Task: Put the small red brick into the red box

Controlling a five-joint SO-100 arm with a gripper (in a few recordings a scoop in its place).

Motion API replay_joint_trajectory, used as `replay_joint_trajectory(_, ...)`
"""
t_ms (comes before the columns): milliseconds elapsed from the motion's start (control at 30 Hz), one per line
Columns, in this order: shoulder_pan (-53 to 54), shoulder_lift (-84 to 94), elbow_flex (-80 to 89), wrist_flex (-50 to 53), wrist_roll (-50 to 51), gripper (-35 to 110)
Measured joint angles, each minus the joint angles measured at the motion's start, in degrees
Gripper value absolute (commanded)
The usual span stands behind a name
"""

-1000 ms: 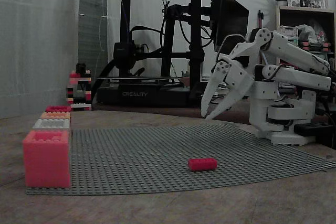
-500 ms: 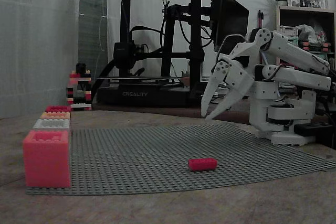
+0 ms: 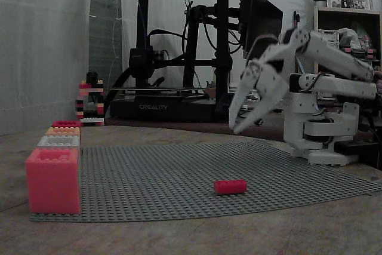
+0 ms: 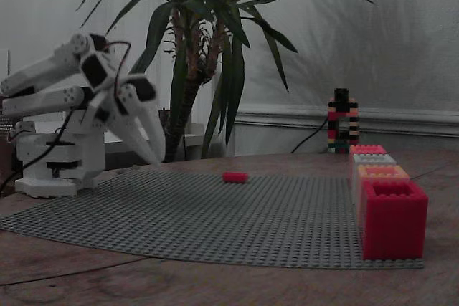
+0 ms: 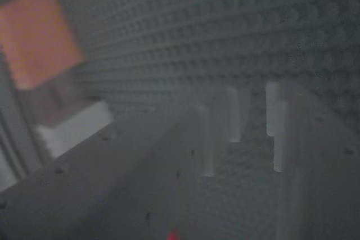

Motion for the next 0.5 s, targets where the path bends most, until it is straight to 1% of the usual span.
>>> replay_joint_trajectory(100, -2.37, -9.23, -10.63, 0.7, 0.88, 0)
replay_joint_trajectory(267, -10.46, -26.19, -26.46, 2.46, -3.43, 0)
replay_joint_trajectory(400, -17.67, -35.6, -34.19, 3.69, -5.71, 0)
replay_joint_trajectory(500, -21.97, -42.45, -39.2, 3.78, -10.11, 1)
